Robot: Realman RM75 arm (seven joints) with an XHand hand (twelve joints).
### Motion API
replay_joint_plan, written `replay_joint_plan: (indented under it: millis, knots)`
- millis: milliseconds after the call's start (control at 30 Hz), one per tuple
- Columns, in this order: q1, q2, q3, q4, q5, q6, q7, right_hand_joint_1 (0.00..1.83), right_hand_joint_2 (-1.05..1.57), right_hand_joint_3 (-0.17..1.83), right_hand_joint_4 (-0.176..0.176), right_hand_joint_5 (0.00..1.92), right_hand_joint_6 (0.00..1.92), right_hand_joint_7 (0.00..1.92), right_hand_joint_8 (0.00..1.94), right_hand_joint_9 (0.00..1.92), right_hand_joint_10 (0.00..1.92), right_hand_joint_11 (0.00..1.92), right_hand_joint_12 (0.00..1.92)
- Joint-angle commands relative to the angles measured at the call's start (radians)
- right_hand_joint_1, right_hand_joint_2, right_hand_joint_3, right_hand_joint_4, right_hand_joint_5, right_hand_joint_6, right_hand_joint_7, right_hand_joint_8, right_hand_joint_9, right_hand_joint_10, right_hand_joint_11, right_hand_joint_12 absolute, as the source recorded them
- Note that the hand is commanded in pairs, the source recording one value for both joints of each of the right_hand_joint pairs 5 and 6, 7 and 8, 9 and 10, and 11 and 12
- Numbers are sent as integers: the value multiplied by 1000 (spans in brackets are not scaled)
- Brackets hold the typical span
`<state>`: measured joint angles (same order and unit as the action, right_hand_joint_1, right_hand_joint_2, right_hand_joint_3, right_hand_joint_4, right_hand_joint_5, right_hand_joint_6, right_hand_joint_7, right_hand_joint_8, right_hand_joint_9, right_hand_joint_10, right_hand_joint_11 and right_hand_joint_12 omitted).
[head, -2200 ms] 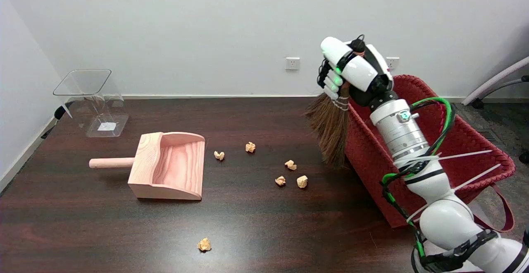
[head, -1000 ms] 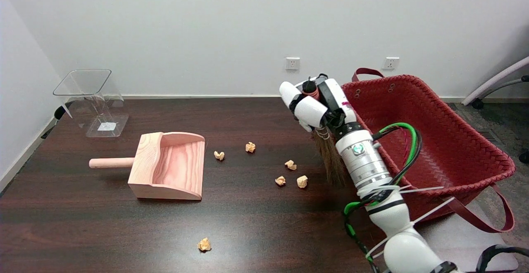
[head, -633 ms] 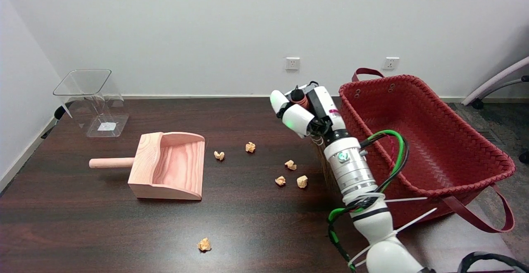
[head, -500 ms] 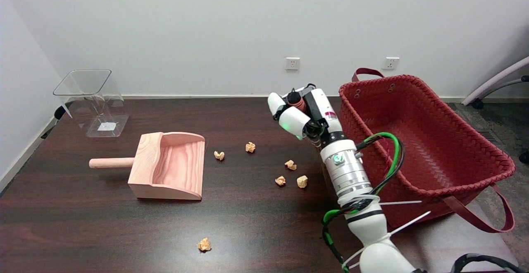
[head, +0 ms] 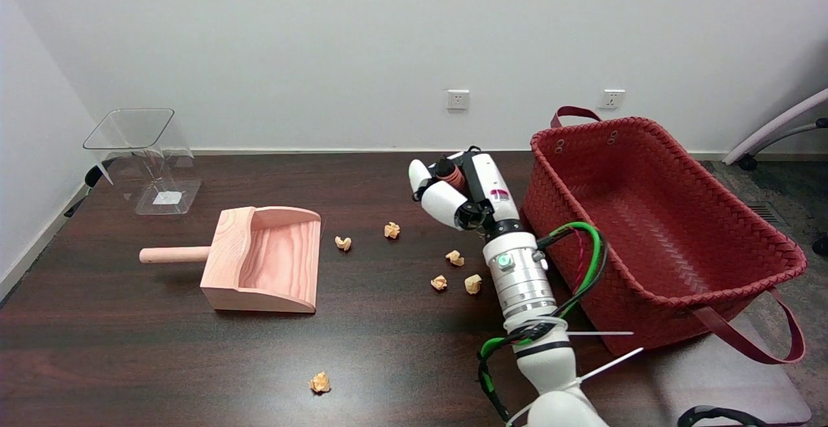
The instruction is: Sweep the paper balls into the dustpan.
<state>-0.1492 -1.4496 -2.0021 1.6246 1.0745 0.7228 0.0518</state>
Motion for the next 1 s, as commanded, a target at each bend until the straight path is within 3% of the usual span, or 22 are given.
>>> replay_joint_plan:
  millis: [33,400,1000]
  knots:
    - [85,-102,-50,-147,-24,58,-25,981,1571,1117,0,1920,1920,1920,1920,1920,1920,1920,1920]
    - [228,-138,-89,-249,-24,60,43,965,1571,1108,0,1920,1920,1920,1920,1920,1920,1920,1920]
    - [261,-226,-114,-354,-24,61,46,958,1571,1074,0,1920,1920,1920,1920,1920,1920,1920,1920]
